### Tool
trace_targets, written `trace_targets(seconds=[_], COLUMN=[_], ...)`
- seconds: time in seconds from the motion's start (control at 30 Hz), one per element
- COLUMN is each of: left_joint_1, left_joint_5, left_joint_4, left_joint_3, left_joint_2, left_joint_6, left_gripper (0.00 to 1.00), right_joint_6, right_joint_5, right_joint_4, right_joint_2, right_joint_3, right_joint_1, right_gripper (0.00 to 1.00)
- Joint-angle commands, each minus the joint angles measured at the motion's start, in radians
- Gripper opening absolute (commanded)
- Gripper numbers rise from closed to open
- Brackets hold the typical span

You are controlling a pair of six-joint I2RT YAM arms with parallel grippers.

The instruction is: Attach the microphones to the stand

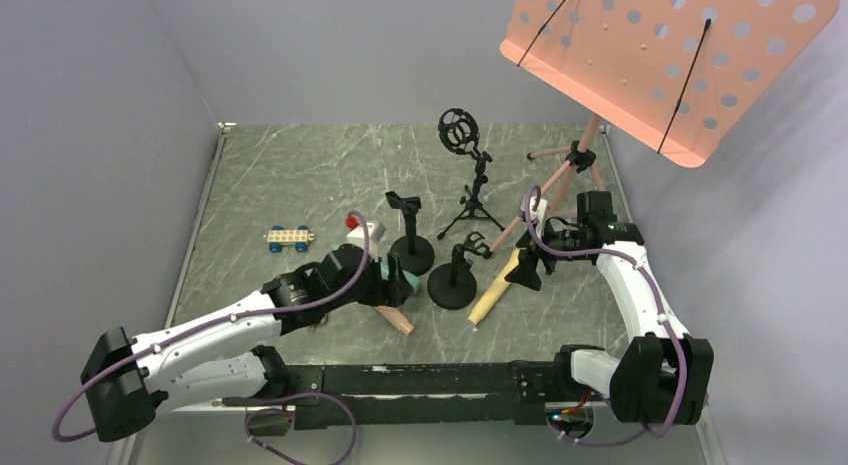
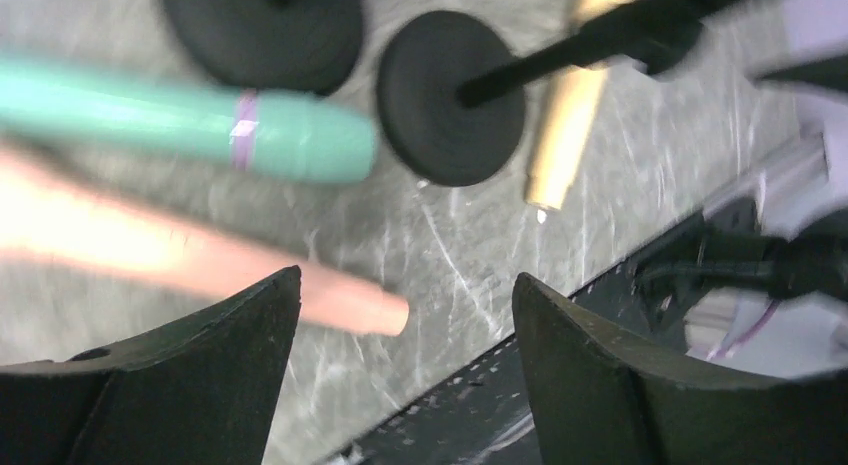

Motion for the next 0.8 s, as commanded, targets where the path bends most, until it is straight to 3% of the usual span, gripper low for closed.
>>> trace_targets(seconds=[0.0,0.1,0.4,0.77], left_joint_1=[-0.013,-0.009,0.0,-0.008], left_joint_5=[-0.263,-0.298,-0.273,-0.362], left_joint_4=[-0.26,-0.373,-0.564,-0.734], left_joint_3=[0.011,0.067,0.33,0.398], left_joint_2=[0.02,0.126,0.494,0.558], left_joint_6=[-0.682,-0.816,-0.844,-0.894], left_gripper=[0.8,0.79,0.78,0.78], right_joint_6=[0.07,0.063,0.078,0.061], right_joint_5=[-0.014,-0.024,0.008,-0.006], right_joint_4=[0.074,0.061,0.091,0.063], right_joint_2=[-0.007,-0.003,-0.058,-0.056], right_joint_3=[0.003,0.007,-0.013,-0.002], right_joint_1=[0.0,-0.001,-0.001,-0.001], right_gripper=[1.0,1.0,1.0,1.0])
